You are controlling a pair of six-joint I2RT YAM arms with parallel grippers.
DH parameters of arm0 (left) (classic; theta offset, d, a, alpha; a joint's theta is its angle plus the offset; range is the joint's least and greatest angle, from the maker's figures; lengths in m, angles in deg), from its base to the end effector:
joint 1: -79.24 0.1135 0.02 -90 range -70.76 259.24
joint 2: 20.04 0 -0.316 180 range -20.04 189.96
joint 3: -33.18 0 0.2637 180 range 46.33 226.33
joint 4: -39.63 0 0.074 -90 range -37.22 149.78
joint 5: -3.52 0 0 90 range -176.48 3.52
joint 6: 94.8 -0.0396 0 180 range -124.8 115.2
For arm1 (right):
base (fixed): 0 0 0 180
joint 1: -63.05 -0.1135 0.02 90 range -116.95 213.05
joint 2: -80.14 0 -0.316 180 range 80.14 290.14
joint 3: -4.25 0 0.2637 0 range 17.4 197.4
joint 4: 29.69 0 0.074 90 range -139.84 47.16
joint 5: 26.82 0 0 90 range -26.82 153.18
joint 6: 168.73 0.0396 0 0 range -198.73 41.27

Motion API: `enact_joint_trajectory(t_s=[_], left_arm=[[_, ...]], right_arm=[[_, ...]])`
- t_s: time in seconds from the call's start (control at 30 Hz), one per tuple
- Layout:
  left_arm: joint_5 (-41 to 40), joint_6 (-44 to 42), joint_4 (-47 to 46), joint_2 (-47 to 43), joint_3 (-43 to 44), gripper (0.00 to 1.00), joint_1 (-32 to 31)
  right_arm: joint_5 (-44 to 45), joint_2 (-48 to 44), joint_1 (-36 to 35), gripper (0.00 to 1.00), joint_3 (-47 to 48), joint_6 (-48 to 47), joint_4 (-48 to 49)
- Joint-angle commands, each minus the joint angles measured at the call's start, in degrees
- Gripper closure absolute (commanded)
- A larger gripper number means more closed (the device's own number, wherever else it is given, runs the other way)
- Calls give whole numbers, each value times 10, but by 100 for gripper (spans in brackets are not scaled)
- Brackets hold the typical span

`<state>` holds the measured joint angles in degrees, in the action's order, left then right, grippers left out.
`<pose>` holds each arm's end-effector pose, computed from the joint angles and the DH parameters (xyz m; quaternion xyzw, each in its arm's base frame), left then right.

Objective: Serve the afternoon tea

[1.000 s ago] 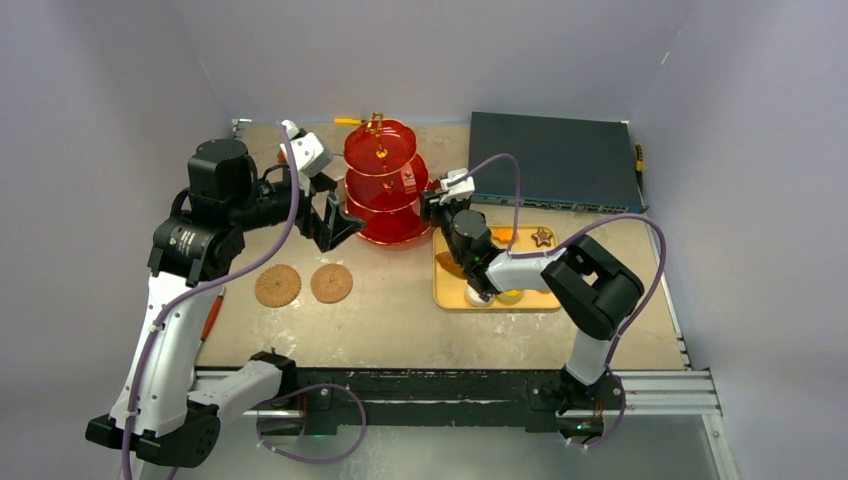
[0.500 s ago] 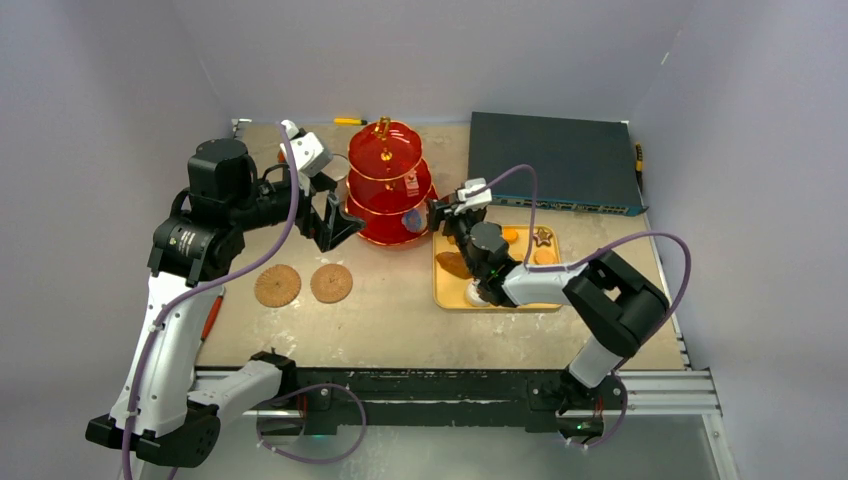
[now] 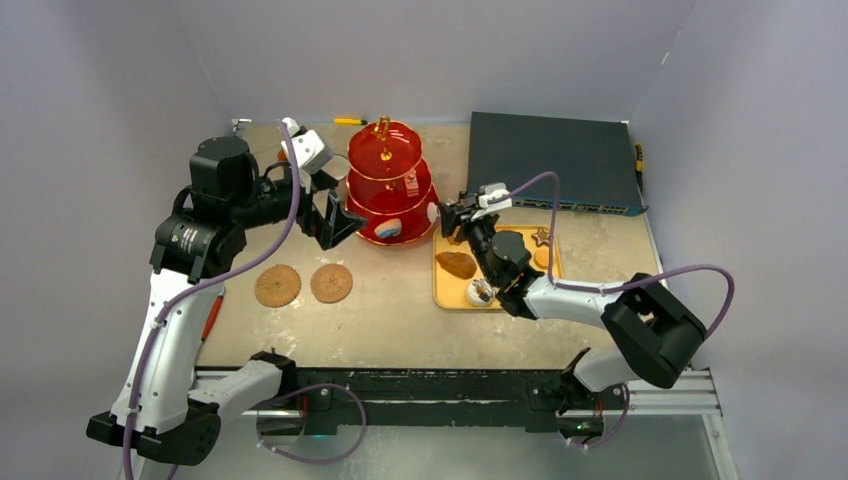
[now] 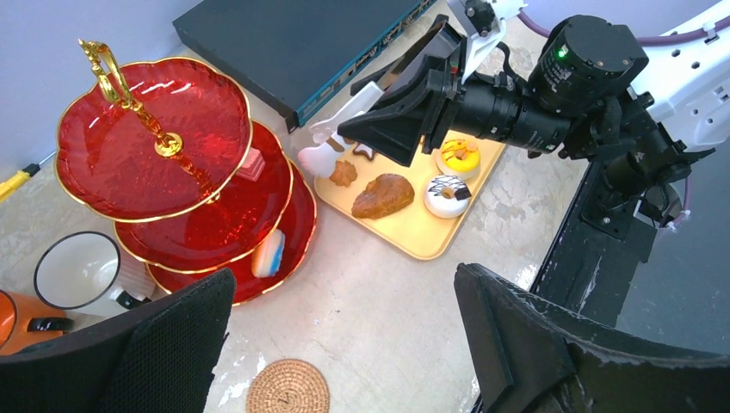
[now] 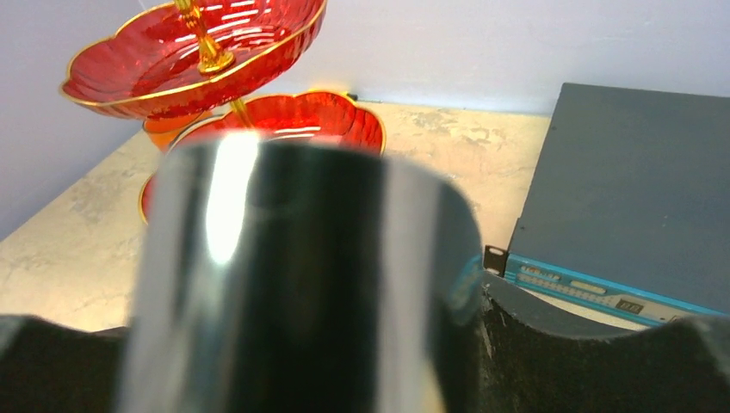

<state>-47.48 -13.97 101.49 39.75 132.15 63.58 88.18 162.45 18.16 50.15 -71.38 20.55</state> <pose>0.1493 -0.0677 0.5128 0.3494 0.7265 -0.3070 0.5059 0.2220 0.1975 0.2964 -0.0325 0.6250 0.2184 0.7487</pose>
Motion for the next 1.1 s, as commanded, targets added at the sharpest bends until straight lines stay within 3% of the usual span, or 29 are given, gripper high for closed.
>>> enact_joint_trajectory(t_s=[0.0,0.43,1.07], left_arm=[[11,10,-20,-2,17,1,-2],[10,-3,-14,-11,7,0,-1],[-4,-17,1,-13,12,1,-2]], right_arm=[[-33,-3,-4,46,2,28,8],[-7,-27,-65,44,-40,63,-14],[3,148,-76,56,58,108,112]])
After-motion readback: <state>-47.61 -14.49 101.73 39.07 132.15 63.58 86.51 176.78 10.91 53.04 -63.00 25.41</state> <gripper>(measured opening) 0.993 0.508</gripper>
